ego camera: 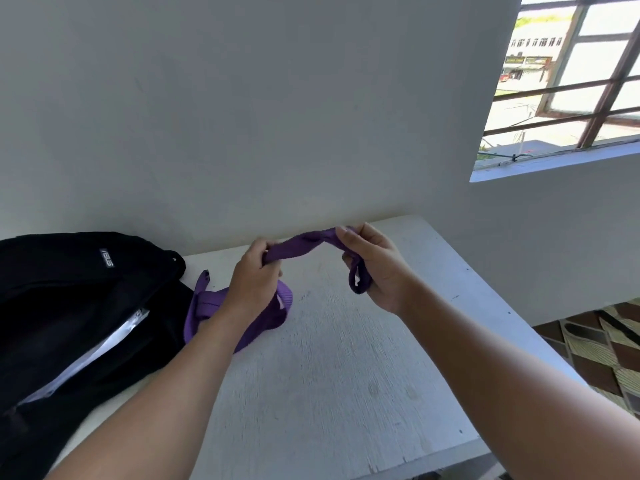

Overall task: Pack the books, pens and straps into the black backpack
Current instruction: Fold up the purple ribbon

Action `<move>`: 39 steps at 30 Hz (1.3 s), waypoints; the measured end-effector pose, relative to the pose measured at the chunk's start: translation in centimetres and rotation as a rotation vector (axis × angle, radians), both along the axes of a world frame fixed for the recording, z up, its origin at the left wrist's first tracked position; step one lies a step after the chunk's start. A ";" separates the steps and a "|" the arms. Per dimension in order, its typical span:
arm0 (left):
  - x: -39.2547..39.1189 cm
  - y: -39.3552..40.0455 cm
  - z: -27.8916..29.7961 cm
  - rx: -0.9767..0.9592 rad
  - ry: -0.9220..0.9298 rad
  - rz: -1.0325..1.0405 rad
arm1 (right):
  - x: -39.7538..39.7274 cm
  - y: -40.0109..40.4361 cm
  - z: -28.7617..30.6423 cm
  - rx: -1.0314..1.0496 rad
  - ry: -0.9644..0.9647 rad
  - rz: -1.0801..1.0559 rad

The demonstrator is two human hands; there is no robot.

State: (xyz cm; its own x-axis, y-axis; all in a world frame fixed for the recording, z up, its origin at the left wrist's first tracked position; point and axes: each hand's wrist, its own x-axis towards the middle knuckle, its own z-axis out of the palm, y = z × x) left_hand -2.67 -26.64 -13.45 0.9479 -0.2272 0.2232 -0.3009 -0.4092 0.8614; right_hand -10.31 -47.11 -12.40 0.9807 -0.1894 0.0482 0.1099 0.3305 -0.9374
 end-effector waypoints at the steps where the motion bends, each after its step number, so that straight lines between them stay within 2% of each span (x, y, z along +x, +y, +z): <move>1: 0.0 0.0 0.4 -0.050 -0.052 0.034 | -0.1 -0.3 -0.5 -0.097 0.040 0.027; 3: -0.1 -0.3 2.1 -0.075 -0.201 0.022 | -0.5 -0.2 -1.0 -0.303 0.128 0.135; 5: -0.4 -0.6 4.0 -0.020 -0.353 -0.046 | -0.7 0.5 -0.9 -0.395 0.181 0.249; 7: -0.8 -1.0 5.5 0.057 -0.480 -0.124 | -0.7 1.7 -0.2 -0.345 0.176 0.290; 10: -1.4 -1.8 6.7 0.199 -0.565 -0.220 | -0.4 3.1 1.9 -0.156 0.101 0.326; 14: -1.3 -1.6 7.0 0.201 -0.579 -0.234 | -0.2 3.8 3.3 0.037 -0.012 0.350; 17: -0.2 -0.6 6.5 0.217 -0.593 -0.097 | -0.3 3.5 3.2 0.119 -0.006 0.299; 19: 0.6 0.4 5.5 0.168 -0.477 -0.010 | -0.6 3.3 3.3 0.196 -0.016 0.260; 21: 1.2 1.2 4.3 0.008 -0.288 0.064 | -0.7 3.0 3.1 0.247 -0.033 0.257; 23: 1.4 1.6 3.5 -0.158 -0.178 0.124 | -0.7 2.9 2.5 0.204 0.002 0.322; 25: 1.0 1.5 4.0 -0.209 -0.209 0.136 | -0.4 3.0 1.5 0.009 0.081 0.410; 27: 0.4 0.9 5.5 -0.174 -0.314 0.089 | 0.1 3.6 0.9 -0.179 0.101 0.440; 28: 0.1 0.6 6.5 -0.140 -0.379 0.055 | 0.3 4.0 1.1 -0.209 0.101 0.428; 31: -0.3 -0.4 9.2 0.039 -0.547 -0.046 | 1.0 5.0 2.7 -0.116 0.055 0.394; 33: -0.5 -0.7 10.4 0.125 -0.538 -0.118 | 1.2 5.3 3.9 -0.063 0.001 0.397; 36: -1.2 -0.9 11.1 0.079 -0.446 -0.190 | 1.1 5.4 4.8 0.004 -0.068 0.373; 39: -0.9 -0.1 9.5 -0.041 -0.378 -0.124 | 1.4 5.6 4.9 0.081 -0.116 0.313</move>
State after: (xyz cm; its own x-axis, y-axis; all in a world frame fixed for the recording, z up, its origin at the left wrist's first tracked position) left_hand -3.57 -26.73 -3.97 0.7633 -0.3186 0.5621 -0.6446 -0.3173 0.6955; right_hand -8.94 -41.52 -7.55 0.9807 0.1122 0.1604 0.0960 0.4381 -0.8938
